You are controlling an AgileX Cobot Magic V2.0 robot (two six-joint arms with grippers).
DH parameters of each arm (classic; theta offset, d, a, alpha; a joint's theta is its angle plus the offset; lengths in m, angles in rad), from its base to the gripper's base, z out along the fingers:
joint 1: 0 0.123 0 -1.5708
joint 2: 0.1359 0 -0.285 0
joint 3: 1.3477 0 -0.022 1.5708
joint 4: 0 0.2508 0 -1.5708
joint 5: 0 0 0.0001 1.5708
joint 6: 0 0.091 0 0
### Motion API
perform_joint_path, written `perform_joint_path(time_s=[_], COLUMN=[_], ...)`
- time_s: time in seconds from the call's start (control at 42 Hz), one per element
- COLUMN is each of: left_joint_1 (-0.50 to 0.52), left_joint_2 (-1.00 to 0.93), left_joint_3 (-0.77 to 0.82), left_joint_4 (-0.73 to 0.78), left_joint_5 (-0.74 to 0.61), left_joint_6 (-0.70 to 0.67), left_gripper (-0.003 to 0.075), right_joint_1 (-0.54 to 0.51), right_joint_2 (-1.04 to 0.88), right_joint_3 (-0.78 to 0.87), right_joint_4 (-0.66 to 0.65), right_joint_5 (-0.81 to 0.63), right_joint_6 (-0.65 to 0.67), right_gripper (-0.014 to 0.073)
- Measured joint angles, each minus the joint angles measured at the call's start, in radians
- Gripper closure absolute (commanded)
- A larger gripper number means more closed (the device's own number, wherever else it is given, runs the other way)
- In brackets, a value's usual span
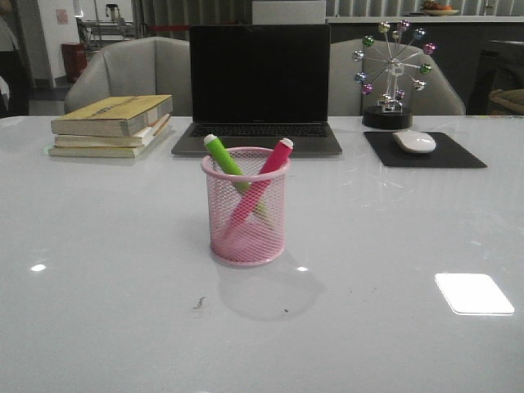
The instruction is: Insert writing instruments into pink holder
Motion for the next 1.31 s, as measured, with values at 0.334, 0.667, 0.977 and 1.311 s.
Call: perform_joint_path(time_s=[0.334, 0.667, 0.977, 1.311], left_joint_1=[0.0, 0.0, 0.0, 0.0], left_joint_2=[0.0, 0.0, 0.0, 0.0], left_joint_3=[0.0, 0.0, 0.0, 0.0], left_joint_4=[0.0, 0.0, 0.0, 0.0], left_joint_5=[0.0, 0.0, 0.0, 0.0], left_joint_6=[0.0, 0.002, 0.002, 0.002], left_gripper=[0.0629, 0.0629, 0.0629, 0.0629], right_joint_1=[-0.107, -0.11, -0.11, -0.11], right_joint_2=[-0.114, -0.116, -0.116, -0.116], right_joint_3=[0.148, 0.148, 0.148, 0.148], right_joint_4=[0.073, 0.081, 0.073, 0.07], right_joint_5=[-0.103, -0.159, -0.163, -0.163], right_joint_6=[0.0, 0.0, 0.0, 0.0], right_gripper=[0.057, 0.057, 0.057, 0.057])
